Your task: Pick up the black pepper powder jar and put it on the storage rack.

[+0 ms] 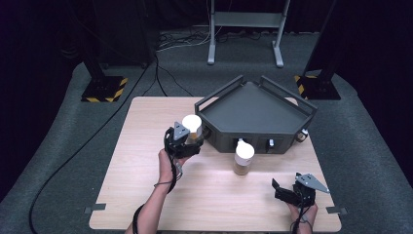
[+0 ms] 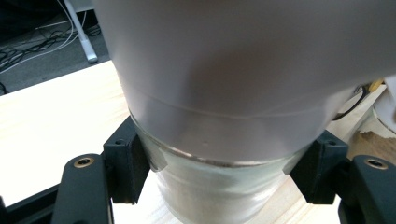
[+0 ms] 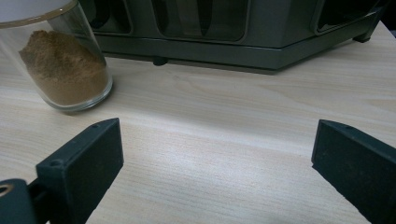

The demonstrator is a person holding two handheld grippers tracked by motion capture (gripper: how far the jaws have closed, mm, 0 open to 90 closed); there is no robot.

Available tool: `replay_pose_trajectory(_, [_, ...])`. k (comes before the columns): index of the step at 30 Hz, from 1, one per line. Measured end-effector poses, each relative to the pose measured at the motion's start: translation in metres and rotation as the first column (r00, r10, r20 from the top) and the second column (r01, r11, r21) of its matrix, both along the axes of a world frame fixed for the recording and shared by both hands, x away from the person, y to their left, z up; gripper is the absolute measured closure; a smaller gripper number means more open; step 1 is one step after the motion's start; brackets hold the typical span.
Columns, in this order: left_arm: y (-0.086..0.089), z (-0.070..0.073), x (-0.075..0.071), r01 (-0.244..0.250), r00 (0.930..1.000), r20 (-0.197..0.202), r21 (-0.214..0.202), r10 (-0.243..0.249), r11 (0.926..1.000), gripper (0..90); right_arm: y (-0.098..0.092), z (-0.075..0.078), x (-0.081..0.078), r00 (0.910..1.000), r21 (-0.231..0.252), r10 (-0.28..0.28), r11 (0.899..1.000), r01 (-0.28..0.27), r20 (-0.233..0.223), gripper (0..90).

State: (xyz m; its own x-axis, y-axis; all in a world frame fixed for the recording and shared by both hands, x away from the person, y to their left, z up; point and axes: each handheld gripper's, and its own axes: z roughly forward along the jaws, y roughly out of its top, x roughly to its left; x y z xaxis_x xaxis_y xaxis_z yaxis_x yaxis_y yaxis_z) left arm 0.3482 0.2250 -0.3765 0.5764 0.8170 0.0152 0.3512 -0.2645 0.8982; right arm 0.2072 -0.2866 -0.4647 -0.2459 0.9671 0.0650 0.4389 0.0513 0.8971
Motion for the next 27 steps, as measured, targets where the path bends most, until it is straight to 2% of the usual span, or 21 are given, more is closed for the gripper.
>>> replay_pose_trajectory(10, [-0.003, 0.006, 0.002, 0.008, 1.0, 0.003, -0.02, -0.008, 0.9998, 30.8, 0.0, 0.0, 0.0, 1.0, -0.001, 0.0, 1.0, 0.0, 0.0, 1.1])
replay_pose_trajectory(27, [-0.011, 0.013, 0.006, 0.029, 0.9996, 0.008, -0.024, -0.028, 0.9993, 30.8, -0.001, -0.001, -0.001, 1.0, 0.009, -0.001, 1.0, 0.001, 0.009, 0.9])
